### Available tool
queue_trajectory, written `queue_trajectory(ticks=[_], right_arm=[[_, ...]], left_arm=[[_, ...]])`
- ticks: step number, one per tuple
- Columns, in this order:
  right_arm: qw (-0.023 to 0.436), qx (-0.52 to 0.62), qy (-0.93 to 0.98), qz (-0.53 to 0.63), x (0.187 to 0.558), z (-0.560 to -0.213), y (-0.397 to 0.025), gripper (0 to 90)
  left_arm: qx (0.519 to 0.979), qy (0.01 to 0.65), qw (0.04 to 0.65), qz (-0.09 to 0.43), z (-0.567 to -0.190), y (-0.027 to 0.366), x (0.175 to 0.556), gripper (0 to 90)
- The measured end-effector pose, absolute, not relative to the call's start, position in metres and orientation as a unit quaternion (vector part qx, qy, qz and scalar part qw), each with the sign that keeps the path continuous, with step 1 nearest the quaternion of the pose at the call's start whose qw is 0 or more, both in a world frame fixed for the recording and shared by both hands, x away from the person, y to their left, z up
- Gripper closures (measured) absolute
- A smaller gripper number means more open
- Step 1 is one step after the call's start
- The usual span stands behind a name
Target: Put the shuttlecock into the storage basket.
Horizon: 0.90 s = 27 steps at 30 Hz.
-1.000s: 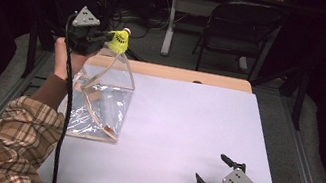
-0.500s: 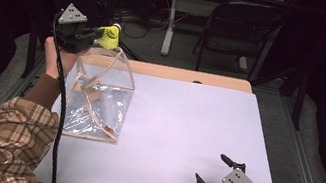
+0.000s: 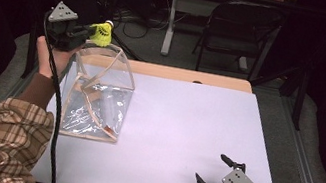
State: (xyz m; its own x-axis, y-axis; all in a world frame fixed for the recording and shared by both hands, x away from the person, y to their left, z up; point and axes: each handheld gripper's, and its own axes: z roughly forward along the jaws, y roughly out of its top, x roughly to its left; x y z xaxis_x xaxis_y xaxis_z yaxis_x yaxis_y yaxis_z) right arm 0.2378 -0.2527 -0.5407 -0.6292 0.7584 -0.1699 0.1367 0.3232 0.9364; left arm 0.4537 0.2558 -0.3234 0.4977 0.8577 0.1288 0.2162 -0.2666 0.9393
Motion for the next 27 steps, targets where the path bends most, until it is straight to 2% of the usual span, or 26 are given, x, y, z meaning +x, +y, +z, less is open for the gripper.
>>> queue_trajectory(ticks=[27], right_arm=[[0.310, 0.299, 0.752, 0.500, 0.238, -0.541, -0.252, 1.1]], left_arm=[[0.724, 0.383, 0.456, 0.348, -0.326, 0.270, 0.452, 89.0]])
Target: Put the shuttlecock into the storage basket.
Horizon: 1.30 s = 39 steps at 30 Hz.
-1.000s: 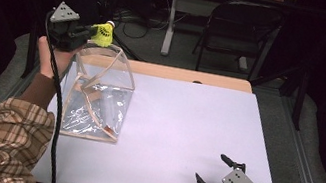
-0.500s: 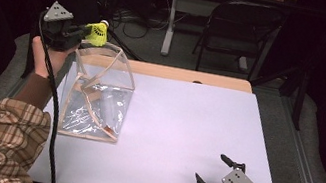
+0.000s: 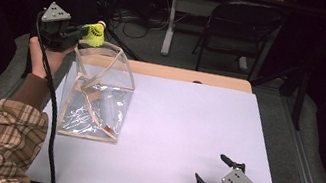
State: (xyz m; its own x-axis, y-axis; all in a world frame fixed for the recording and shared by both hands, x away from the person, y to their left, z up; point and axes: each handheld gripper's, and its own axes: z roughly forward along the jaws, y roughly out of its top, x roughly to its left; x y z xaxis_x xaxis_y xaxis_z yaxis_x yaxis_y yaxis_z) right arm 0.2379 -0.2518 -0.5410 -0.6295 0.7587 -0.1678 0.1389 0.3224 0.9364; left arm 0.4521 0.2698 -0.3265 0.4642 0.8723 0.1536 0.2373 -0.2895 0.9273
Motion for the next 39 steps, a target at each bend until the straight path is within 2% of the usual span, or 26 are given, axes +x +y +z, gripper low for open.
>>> queue_trajectory(ticks=[39], right_arm=[[0.310, 0.298, 0.752, 0.499, 0.238, -0.541, -0.252, 1.2]], left_arm=[[0.745, 0.380, 0.443, 0.322, -0.354, 0.257, 0.460, 88.9]])
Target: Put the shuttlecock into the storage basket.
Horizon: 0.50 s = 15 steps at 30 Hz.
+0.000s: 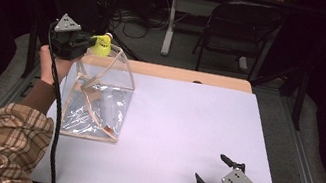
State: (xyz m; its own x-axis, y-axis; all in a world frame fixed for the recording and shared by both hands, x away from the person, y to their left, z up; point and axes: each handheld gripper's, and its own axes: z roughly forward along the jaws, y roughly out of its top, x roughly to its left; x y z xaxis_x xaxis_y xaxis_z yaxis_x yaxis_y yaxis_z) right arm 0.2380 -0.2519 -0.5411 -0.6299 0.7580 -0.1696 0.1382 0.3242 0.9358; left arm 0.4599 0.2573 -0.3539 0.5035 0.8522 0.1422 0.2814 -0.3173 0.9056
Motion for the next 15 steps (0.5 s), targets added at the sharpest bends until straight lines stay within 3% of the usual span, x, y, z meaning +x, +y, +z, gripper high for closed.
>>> queue_trajectory(ticks=[15], right_arm=[[0.310, 0.298, 0.752, 0.499, 0.2379, -0.5410, -0.2523, 1.2]], left_arm=[[0.753, 0.376, 0.438, 0.315, -0.3636, 0.2514, 0.4614, 89.0]])
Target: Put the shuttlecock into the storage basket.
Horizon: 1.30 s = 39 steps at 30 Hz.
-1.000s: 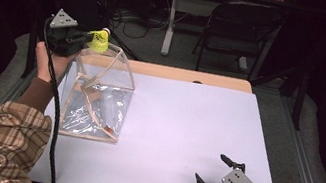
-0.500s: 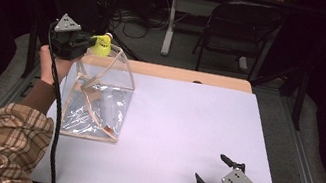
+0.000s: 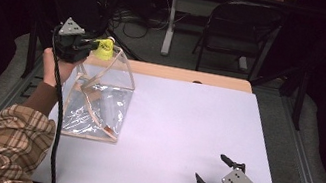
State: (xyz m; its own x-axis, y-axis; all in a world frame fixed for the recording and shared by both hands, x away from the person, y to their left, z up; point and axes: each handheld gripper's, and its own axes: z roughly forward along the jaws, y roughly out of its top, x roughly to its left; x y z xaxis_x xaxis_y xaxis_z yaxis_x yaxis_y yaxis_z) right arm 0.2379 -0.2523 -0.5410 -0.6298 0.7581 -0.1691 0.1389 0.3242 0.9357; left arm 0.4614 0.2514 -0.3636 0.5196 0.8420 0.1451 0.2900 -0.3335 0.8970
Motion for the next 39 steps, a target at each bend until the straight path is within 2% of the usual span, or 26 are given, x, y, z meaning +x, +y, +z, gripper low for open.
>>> queue_trajectory(ticks=[39], right_arm=[[0.310, 0.298, 0.752, 0.499, 0.238, -0.541, -0.252, 1.3]], left_arm=[[0.770, 0.373, 0.422, 0.300, -0.385, 0.243, 0.466, 88.9]])
